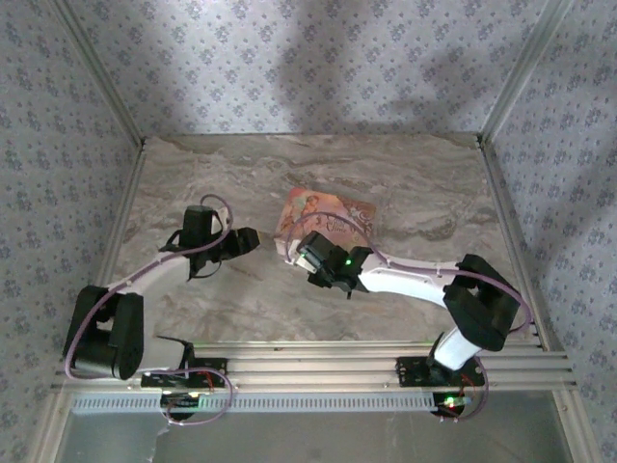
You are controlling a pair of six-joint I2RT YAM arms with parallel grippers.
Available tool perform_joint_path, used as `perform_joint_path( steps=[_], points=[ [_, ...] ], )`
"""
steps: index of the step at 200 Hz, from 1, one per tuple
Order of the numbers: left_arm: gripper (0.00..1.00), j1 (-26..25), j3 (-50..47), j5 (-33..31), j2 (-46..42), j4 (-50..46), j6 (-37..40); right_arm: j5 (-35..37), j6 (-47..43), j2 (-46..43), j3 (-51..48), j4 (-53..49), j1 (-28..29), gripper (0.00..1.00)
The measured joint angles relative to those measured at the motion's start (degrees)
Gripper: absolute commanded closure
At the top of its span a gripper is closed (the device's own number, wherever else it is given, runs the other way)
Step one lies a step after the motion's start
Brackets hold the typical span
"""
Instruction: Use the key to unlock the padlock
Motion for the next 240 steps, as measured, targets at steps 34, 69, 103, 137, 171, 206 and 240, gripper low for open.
perform_joint_path(
  steps=[34,69,103,137,171,206,240],
  points=[
    [0.43,0.00,-0.83,0.00,0.09,1.20,-0.07,4.42,-1.49,1.33,-3.13,4.09,2.54,1.00],
    [0.43,0.00,-1.31,0.00,0.20,1.66,-0.26,8.44,1.03,4.02,-1.62,4.28,5.27,1.00],
    [0.43,0.00,-1.55,0.02,0.22,1.97,-0.63,9.99,4.79,5.09,-1.05,4.07,6.54,1.00],
    [0.43,0.00,-1.55,0.04,0.61,1.97,-0.63,12.61,7.04,6.69,0.81,2.93,7.52,1.00],
    [0.43,0.00,-1.55,0.24,0.68,1.95,-0.61,13.27,6.95,6.47,0.42,4.07,7.98,1.00],
    [0.43,0.00,-1.70,0.46,0.94,2.03,-0.61,13.20,3.72,4.39,-2.51,8.39,8.46,1.00],
    [0.43,0.42,-2.60,0.68,1.31,3.34,-1.36,12.50,-1.07,1.90,-5.01,12.22,8.28,1.00]
  ],
)
